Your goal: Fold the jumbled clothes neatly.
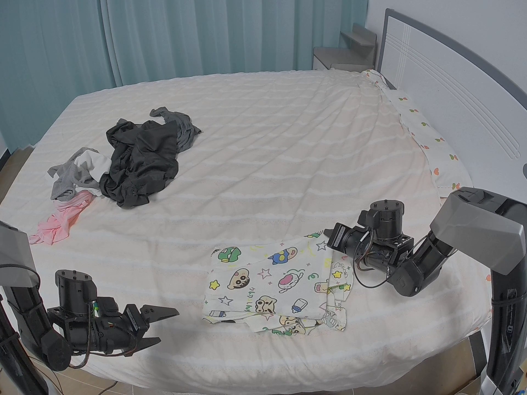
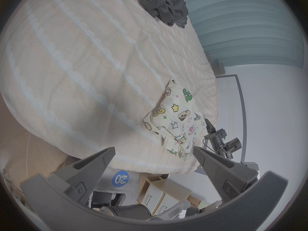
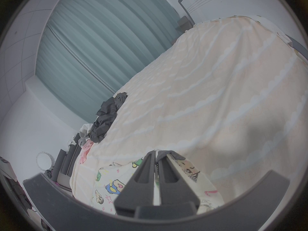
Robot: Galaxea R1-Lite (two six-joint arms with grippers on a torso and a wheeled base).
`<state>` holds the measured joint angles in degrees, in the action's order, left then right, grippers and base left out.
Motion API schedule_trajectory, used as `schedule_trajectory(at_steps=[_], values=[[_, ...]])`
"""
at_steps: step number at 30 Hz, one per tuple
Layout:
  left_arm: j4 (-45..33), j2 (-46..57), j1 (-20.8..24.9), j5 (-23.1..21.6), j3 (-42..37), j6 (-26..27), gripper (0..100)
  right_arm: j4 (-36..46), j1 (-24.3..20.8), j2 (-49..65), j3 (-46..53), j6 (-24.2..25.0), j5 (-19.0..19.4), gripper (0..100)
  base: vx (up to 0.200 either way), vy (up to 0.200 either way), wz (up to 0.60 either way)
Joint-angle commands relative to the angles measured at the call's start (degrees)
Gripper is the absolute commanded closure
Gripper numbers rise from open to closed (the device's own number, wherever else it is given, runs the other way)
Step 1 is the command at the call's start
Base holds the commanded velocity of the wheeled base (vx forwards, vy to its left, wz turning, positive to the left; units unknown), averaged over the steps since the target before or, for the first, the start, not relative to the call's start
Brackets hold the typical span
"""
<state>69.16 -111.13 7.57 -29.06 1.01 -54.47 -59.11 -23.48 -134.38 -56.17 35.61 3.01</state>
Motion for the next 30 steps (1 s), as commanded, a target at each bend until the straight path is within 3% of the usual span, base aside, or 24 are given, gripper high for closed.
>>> schedule_trajectory(at_steps=[1, 26, 27, 30], values=[[0.01, -0.05, -0.01, 0.06, -0.75, -0.02, 0, -0.04, 0.63, 0.08, -0.25, -0.01, 0.07, 100, 0.0, 0.0, 0.0], [0.01, -0.05, 0.16, -0.03, -0.75, -0.02, 0, 4.09, 3.26, -0.1, -0.95, -0.19, 0.5, 100, 0.0, 0.0, 0.0], [0.01, -0.23, 0.34, 0.06, -0.75, -0.02, 0, 3.74, 2.74, 0.43, 0.72, -0.19, 0.59, 0, 0.0, 0.0, 0.0], [0.01, -0.4, 0.52, 0.15, -0.75, -0.02, 0, 3.39, 1.86, 2.37, 3.0, 0.16, 0.42, 0, 0.0, 0.0, 0.0]])
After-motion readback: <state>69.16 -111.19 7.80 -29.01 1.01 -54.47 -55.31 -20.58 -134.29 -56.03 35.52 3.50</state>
